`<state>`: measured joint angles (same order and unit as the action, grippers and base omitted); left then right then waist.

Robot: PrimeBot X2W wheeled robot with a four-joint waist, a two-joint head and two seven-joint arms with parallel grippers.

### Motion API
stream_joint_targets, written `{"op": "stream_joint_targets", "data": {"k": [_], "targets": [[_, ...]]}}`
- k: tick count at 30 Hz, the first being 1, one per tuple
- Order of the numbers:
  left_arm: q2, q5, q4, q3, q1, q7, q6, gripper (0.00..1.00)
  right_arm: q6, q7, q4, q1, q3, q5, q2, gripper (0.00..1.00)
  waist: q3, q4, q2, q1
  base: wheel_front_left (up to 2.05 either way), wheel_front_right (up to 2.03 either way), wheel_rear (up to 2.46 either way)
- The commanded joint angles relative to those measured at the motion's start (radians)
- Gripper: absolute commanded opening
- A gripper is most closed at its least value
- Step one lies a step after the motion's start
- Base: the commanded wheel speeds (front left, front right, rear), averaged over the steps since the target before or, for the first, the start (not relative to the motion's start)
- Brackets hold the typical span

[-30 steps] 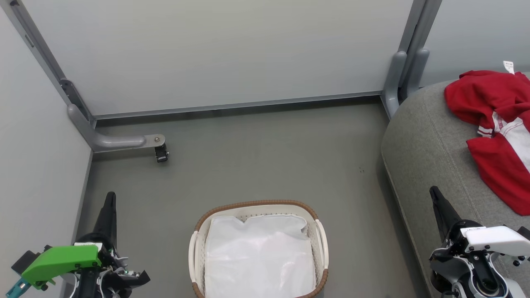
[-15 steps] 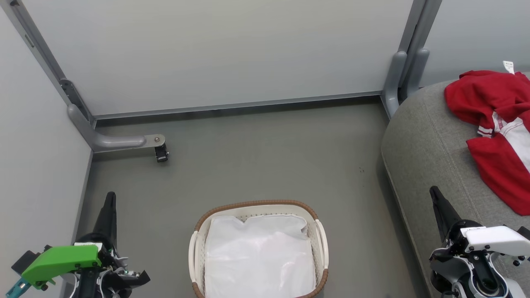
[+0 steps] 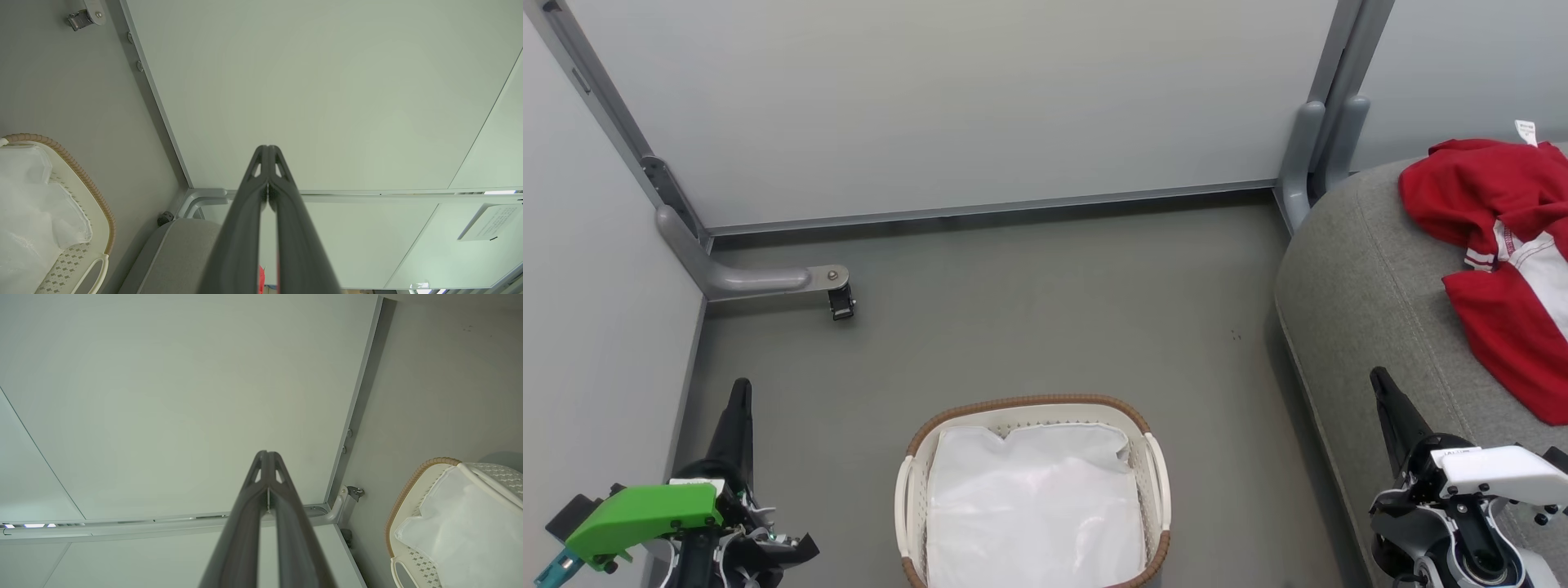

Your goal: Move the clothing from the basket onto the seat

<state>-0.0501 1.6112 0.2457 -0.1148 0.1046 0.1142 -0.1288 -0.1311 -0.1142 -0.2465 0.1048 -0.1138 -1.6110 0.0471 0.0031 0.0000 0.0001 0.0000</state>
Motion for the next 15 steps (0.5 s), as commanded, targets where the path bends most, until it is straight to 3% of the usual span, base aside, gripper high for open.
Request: {"op": "stream_joint_targets", "data": {"k": [1,15], "targets": [[0.000,0.003,-0.002,-0.002,0.009,0.004,-0.005,0.00,0.001,-0.003,0.004,0.007,-0.002,-0.004,0.006,0.00,0.000,0.000,-0.0001,0.0000,0.00,0.00,0.00],[0.000,0.003,-0.002,-0.002,0.009,0.003,-0.005,0.00,0.001,-0.003,0.004,0.007,-0.002,-0.004,0.006,0.00,0.000,0.000,-0.0001,0.0000,0.00,0.00,0.00]]}}
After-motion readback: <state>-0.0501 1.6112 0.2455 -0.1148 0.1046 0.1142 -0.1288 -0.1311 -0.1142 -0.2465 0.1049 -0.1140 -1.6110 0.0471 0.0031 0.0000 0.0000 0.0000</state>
